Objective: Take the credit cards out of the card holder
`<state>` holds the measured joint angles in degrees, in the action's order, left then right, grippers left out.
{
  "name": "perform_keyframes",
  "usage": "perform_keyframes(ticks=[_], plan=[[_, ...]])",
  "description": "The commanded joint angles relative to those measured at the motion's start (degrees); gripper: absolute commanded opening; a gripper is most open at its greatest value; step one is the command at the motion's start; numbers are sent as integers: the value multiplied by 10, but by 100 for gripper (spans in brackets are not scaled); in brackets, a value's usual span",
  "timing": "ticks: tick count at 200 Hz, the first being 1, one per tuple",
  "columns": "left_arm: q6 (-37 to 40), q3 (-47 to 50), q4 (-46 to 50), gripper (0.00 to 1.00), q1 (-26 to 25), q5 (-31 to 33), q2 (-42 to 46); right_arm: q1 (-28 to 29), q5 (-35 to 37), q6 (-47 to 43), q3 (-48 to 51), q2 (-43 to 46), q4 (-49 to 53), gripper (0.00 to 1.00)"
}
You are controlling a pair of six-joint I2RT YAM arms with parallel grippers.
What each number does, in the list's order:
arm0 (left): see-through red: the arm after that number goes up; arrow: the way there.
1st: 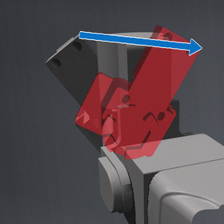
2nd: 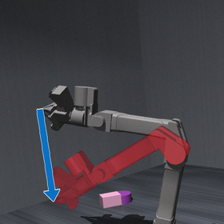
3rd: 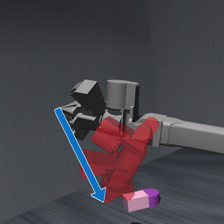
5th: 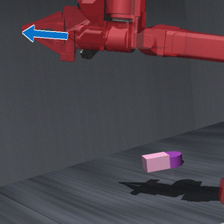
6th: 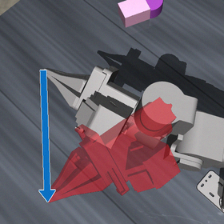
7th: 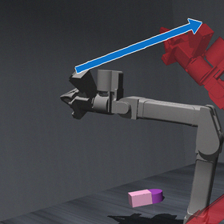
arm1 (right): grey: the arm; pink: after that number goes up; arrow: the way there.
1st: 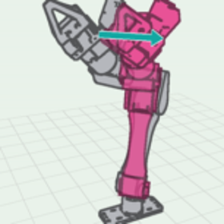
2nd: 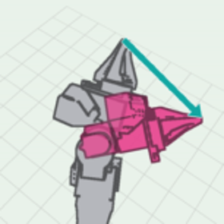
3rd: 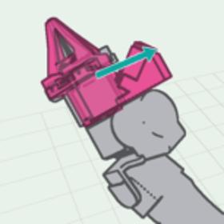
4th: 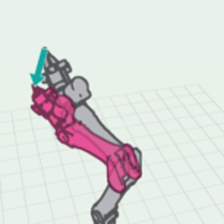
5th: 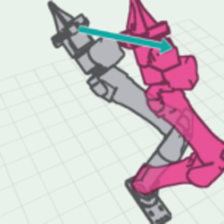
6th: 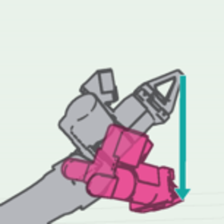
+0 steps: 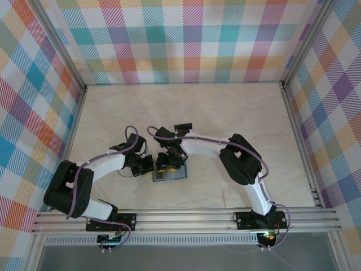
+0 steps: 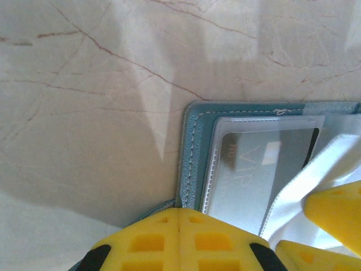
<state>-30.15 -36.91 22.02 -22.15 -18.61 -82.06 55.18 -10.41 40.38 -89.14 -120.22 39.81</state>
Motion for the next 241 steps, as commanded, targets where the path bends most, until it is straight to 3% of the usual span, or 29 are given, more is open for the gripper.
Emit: perform_keyframes(ticks=[1,31,118,241], plan=[[14,21,5,0,2,-16,-25,4,38,-19,-18,-10,60,50],[15,19,7,0,2,-17,-26,4,40,-25,-22,-10,64,60],[19,15,10,0,2,-17,-31,4,64,-27,-22,-1,75,74],[25,-4,29,0,2,-14,-31,-18,128,-18,33,61,103,64]])
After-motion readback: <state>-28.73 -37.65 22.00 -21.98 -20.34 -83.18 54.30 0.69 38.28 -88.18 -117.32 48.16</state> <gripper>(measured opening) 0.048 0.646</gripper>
